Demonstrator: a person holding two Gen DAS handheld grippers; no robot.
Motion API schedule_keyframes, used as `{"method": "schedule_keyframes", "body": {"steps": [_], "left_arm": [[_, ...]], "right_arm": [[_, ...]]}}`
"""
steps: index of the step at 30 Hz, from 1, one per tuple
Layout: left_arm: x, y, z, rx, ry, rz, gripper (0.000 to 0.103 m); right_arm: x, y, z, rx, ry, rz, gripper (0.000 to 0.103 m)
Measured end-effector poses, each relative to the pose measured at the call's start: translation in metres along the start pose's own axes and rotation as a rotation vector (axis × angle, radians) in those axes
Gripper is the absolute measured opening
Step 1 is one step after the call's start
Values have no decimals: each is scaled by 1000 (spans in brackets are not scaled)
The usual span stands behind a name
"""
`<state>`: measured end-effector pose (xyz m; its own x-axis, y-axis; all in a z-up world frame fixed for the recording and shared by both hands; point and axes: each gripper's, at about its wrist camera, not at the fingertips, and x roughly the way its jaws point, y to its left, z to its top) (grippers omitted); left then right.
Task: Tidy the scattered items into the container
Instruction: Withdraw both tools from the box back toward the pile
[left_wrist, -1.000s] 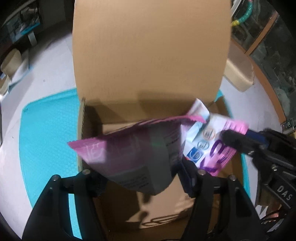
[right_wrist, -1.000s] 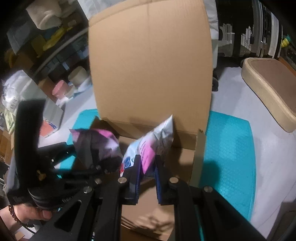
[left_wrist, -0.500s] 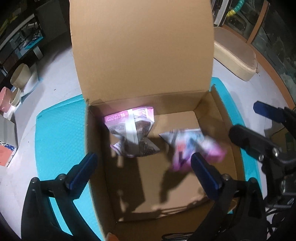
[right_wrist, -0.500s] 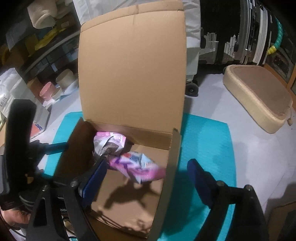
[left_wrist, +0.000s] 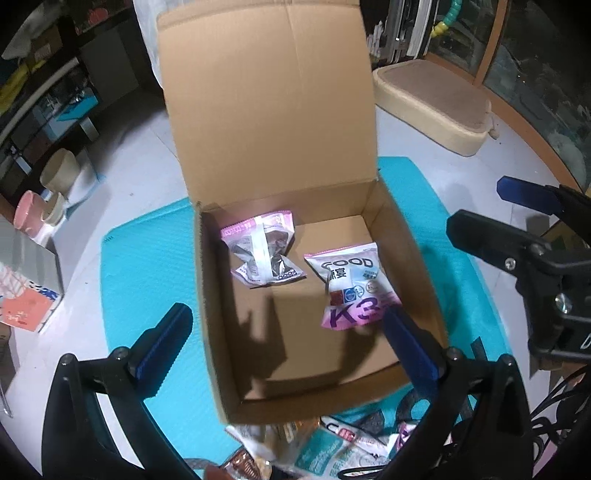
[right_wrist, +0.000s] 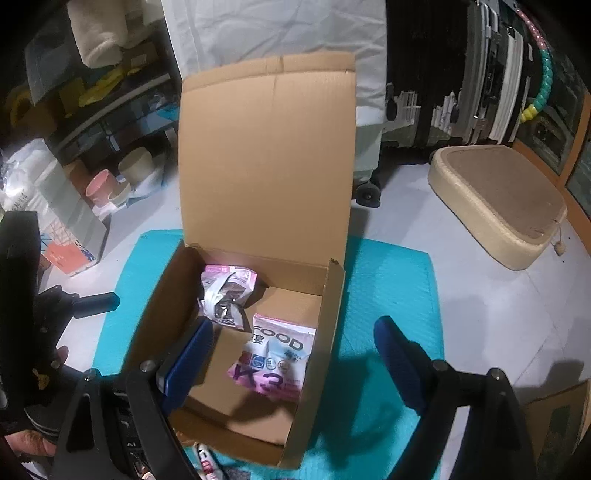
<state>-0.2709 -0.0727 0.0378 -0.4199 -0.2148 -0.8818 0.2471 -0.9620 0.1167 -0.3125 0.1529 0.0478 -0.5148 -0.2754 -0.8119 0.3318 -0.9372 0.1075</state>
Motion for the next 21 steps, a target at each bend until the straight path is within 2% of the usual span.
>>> {"method": "schedule_keyframes", "body": {"steps": [10, 21], "left_arm": [[-46, -11, -24, 24, -29, 24, 103], [-63, -23, -80, 28, -7, 33, 103]], "right_arm": [[-53, 10, -16, -2, -20, 4, 90], [-75, 19, -61, -19, 15, 31, 90]]}}
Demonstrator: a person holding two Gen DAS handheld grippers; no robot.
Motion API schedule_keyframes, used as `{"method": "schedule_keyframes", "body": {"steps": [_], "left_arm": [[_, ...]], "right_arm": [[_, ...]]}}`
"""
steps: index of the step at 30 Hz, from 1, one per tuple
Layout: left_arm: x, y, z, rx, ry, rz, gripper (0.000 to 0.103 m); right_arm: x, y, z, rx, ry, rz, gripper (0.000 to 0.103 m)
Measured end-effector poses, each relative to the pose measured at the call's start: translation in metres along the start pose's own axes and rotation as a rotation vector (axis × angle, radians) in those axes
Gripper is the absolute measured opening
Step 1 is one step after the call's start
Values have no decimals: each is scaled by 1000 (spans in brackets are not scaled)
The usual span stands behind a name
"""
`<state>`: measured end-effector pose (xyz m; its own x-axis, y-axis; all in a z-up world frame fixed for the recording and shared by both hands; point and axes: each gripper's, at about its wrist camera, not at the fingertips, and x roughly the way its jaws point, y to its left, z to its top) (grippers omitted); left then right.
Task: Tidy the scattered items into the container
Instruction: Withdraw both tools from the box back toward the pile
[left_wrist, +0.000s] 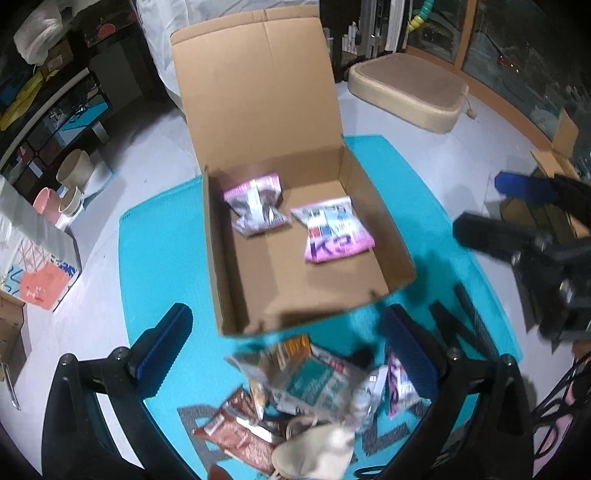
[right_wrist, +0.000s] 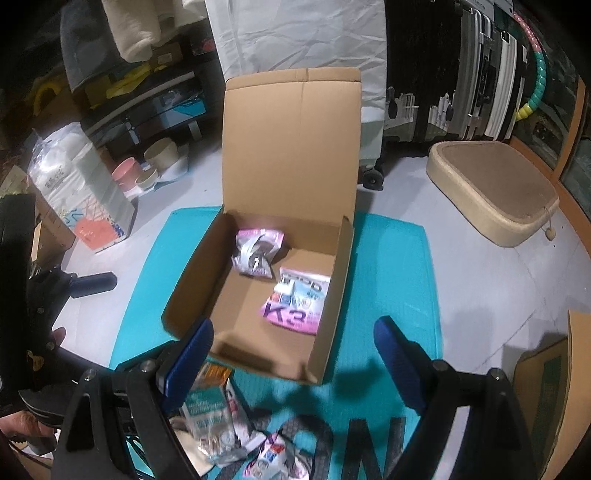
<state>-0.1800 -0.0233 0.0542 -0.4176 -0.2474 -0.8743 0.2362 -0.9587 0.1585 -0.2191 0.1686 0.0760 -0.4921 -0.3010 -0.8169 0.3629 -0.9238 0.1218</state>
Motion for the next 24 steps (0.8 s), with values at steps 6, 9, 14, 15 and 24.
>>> {"method": "schedule_keyframes", "body": {"steps": [6, 9, 14, 15, 24], "left_arm": [[-5, -6, -46, -13, 36, -8, 103], [-8, -8, -65, -19, 39, -6, 103], [-11, -12, -92, -29, 49, -10, 103], [-11, -13, -97, -31, 50, -8, 103], [5, -13, -142, -84, 82, -52, 103]], "right_arm": [[-10, -1, -28, 6, 26, 6, 90], [-12, -2, -45, 19, 47, 13, 90], [-11, 0, -75, 30, 71, 26, 90], [-10, 0, -81, 33, 73, 28, 90], [9, 10, -130, 28, 145, 50, 90]]}}
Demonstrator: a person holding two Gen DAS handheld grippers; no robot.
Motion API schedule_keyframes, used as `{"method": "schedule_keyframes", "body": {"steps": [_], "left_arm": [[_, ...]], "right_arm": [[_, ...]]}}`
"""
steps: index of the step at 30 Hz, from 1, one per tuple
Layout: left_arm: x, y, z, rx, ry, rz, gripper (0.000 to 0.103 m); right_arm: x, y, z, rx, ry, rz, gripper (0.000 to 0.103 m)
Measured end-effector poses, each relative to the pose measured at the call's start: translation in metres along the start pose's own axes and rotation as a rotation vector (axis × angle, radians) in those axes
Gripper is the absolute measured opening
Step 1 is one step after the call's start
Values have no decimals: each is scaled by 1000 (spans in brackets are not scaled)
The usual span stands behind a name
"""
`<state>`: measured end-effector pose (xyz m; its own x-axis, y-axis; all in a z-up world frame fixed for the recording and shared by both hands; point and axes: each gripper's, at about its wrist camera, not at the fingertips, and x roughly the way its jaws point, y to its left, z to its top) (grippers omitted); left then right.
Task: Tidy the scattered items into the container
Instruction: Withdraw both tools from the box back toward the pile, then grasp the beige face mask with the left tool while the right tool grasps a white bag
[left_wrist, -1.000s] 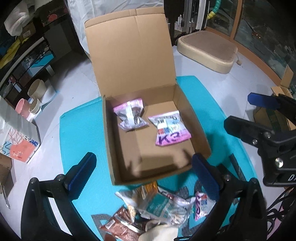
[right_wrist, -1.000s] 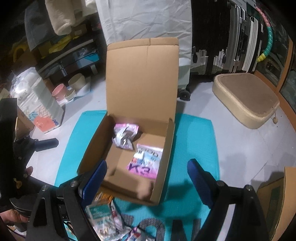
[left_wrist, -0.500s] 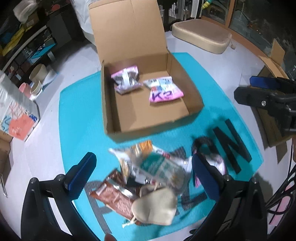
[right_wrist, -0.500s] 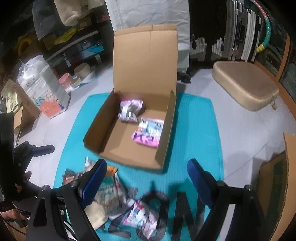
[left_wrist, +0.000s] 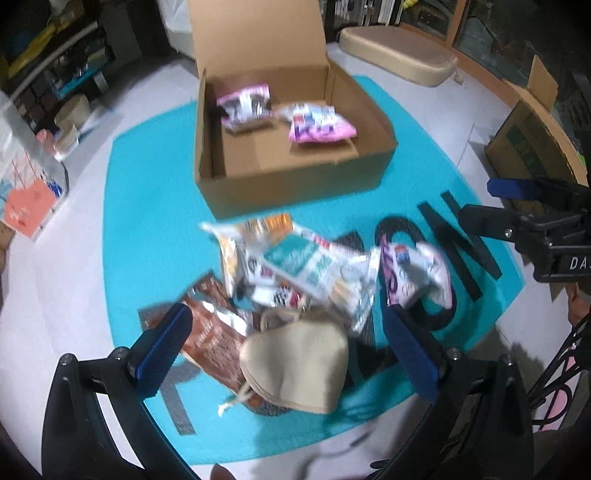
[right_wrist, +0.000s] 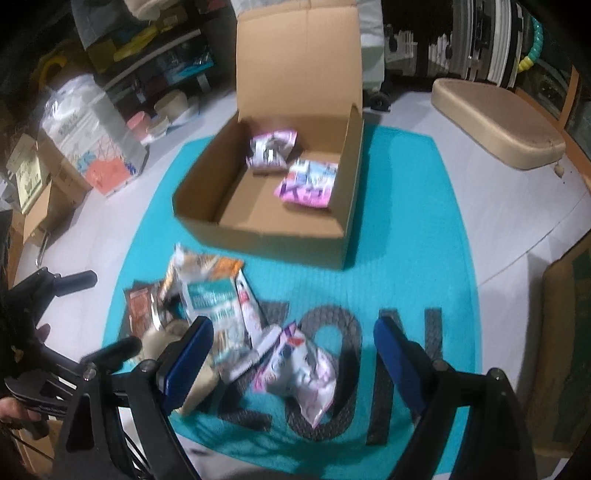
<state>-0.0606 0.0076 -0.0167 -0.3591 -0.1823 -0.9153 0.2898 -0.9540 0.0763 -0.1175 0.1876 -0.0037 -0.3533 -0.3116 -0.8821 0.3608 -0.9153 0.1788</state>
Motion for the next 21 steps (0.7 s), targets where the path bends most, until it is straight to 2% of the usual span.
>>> {"method": "schedule_keyframes", "body": {"steps": [7, 12, 21], "left_arm": [[26, 3, -30, -61, 47, -12, 103], [38, -1, -45, -101, 66, -75, 103], [74, -29, -61, -86, 139, -135, 103]], "right_arm": [[28, -7, -22, 26, 71, -11, 90], [47, -16, -39, 52, 122, -37, 90], [76, -30, -59, 93, 209, -43, 90]]}}
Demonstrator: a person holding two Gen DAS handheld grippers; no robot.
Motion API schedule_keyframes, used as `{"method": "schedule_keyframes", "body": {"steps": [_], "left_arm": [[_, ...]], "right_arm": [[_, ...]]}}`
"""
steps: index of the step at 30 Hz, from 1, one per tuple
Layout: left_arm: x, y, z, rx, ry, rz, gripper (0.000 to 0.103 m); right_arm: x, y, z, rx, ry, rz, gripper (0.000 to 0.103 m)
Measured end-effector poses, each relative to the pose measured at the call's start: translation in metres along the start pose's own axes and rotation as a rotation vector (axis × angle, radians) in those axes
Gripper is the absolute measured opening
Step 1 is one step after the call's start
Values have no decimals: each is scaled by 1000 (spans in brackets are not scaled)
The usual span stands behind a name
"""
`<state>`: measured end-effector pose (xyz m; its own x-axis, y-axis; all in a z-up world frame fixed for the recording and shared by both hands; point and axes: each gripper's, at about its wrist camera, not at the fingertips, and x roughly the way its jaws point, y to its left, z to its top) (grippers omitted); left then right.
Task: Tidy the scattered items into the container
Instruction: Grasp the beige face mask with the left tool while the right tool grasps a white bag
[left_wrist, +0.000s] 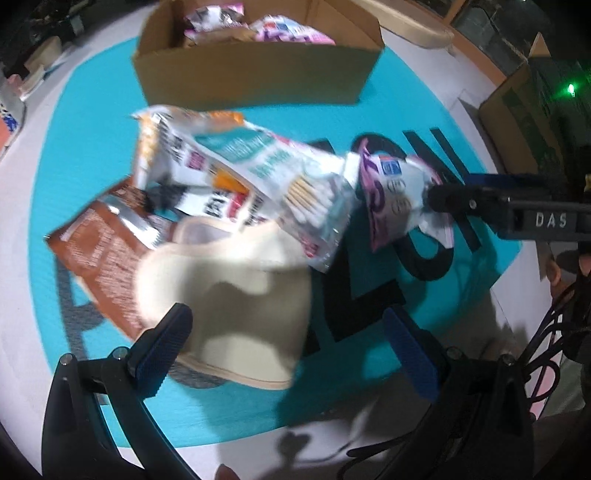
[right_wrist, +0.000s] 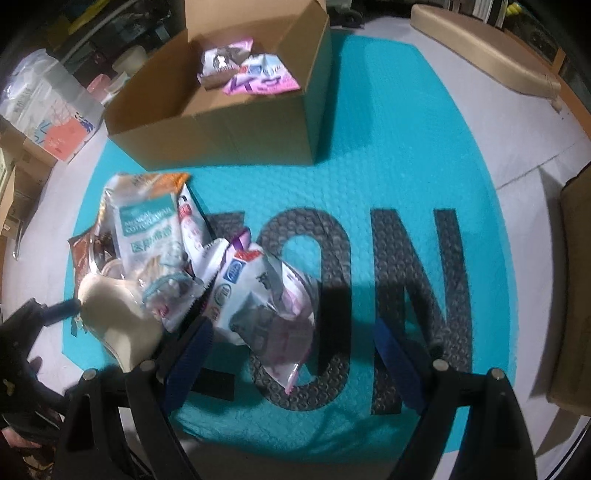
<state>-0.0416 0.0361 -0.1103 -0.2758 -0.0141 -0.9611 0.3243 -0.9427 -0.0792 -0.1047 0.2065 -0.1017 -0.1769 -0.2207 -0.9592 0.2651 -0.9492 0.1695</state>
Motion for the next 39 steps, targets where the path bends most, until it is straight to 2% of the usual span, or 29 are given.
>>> {"method": "schedule_keyframes", "body": {"steps": [7, 14, 18, 26, 27, 29, 30, 31, 32, 33, 34, 37, 39], "left_arm": [[42, -4, 1, -26, 69, 8, 103], [50, -10, 3, -2, 39, 71, 103], [57, -11, 4, 8, 32, 175, 103], [52, -2, -2, 25, -44, 152, 102], [50, -1, -3, 26, -54, 148, 96], [41, 5, -7, 14, -85, 162, 68], [35, 11, -8, -5, -102, 173, 44], [32, 18, -8, -30, -100, 155, 34], [30, 24, -8, -48, -96, 142, 29], [29, 28, -7, -56, -90, 138, 20], [28, 32, -6, -65, -81, 135, 14], [25, 38, -5, -103, -62, 81, 11], [21, 35, -6, -95, -66, 93, 11]], "right_arm": [[17, -5, 2, 56, 36, 37, 90], [34, 0, 8, 76, 73, 59, 90], [43, 4, 8, 82, 85, 69, 90], [54, 5, 8, 106, 99, 99, 90], [54, 4, 7, 111, 101, 106, 90], [54, 3, 7, 116, 99, 113, 89], [53, 2, 6, 115, 99, 116, 86], [53, 2, 5, 116, 98, 121, 84], [52, 2, 4, 119, 97, 138, 76], [51, 2, 3, 122, 98, 160, 69], [50, 3, 2, 123, 98, 175, 68], [48, 8, 1, 91, 99, 162, 63], [46, 9, 0, 84, 98, 161, 60]]}}
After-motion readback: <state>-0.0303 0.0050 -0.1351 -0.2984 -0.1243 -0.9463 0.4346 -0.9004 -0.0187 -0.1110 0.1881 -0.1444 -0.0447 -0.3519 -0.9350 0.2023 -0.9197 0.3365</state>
